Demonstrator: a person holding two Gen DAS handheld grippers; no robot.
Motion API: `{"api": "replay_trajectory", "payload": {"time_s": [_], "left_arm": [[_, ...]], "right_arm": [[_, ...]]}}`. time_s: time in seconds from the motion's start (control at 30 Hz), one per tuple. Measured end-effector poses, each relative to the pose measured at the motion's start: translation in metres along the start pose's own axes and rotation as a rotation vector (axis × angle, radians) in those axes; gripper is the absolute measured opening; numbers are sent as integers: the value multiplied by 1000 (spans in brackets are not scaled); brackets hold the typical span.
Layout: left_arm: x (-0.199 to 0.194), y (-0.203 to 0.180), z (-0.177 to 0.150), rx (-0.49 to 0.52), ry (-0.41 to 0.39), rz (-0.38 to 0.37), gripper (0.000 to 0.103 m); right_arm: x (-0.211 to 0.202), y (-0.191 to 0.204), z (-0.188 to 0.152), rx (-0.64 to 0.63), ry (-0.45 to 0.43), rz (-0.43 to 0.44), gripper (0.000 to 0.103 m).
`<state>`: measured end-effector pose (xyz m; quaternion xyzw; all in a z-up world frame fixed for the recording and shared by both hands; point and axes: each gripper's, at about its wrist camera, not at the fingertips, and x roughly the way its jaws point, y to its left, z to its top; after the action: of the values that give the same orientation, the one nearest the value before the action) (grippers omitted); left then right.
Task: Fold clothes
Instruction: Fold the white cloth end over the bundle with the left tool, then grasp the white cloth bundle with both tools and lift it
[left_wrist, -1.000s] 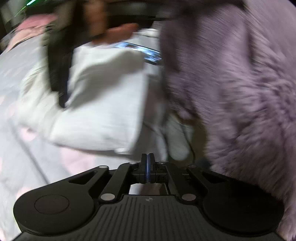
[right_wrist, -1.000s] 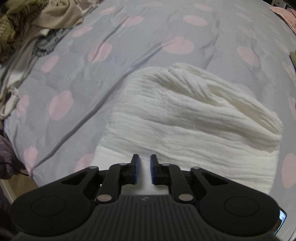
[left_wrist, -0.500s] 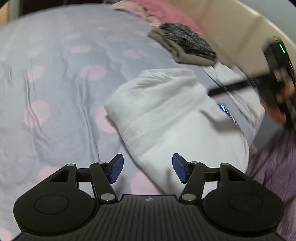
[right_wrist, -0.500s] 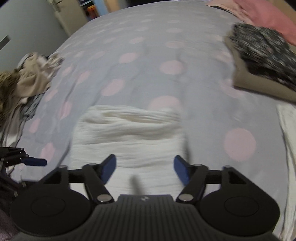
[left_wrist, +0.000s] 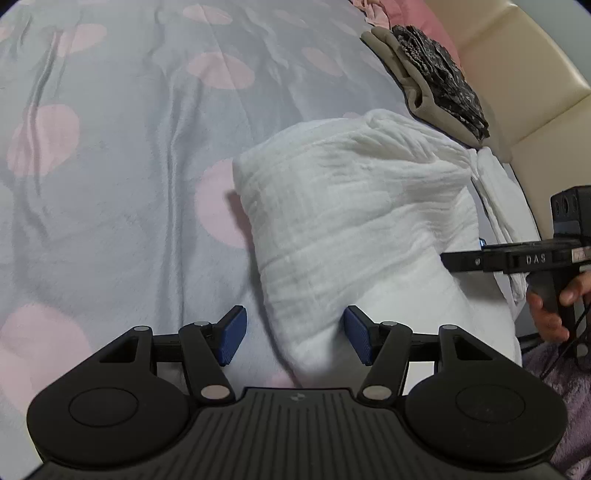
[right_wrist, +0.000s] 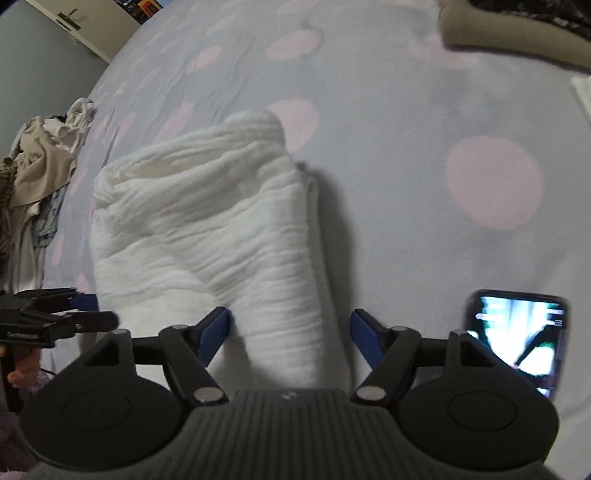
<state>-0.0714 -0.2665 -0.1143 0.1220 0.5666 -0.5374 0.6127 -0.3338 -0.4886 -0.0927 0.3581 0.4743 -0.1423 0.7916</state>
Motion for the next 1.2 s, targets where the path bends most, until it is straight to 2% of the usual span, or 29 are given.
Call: {"api": "replay_trajectory", "payload": {"time_s": [0.1, 0.17, 0.2, 0.23, 0.37, 0.43, 0.63, 0.83, 1.0, 1.2], "left_arm": [[7, -1, 6, -1, -19, -2, 51], [11, -3, 10, 4, -32, -3, 40], [13, -4, 12, 5, -38, -3, 37], [14, -6, 14, 5, -42, -5, 33], [6, -10, 13, 27, -63, -12, 19], [-1, -13, 13, 44, -84, -15, 16], [-32, -31, 25, 77, -181, -46, 14], [-57, -71, 53, 171, -259, -78, 14], [-60, -120, 79, 255, -291, -120, 14], [-43, -197, 112, 398, -289, -180, 14]], "right_arm": [[9, 9, 3, -34, 3, -7, 72], [12, 11, 6, -37, 1, -1, 65], [13, 11, 8, -33, 0, 9, 55], [13, 10, 10, -25, 1, 20, 50], [11, 7, 12, 4, -1, 63, 44], [6, 8, 13, 15, -14, 91, 40], [-30, 13, 9, 44, -107, 162, 39], [-82, 12, 5, 67, -250, 191, 39], [-131, -5, -8, 122, -363, 177, 38], [-191, -47, -34, 241, -497, 145, 38]]}}
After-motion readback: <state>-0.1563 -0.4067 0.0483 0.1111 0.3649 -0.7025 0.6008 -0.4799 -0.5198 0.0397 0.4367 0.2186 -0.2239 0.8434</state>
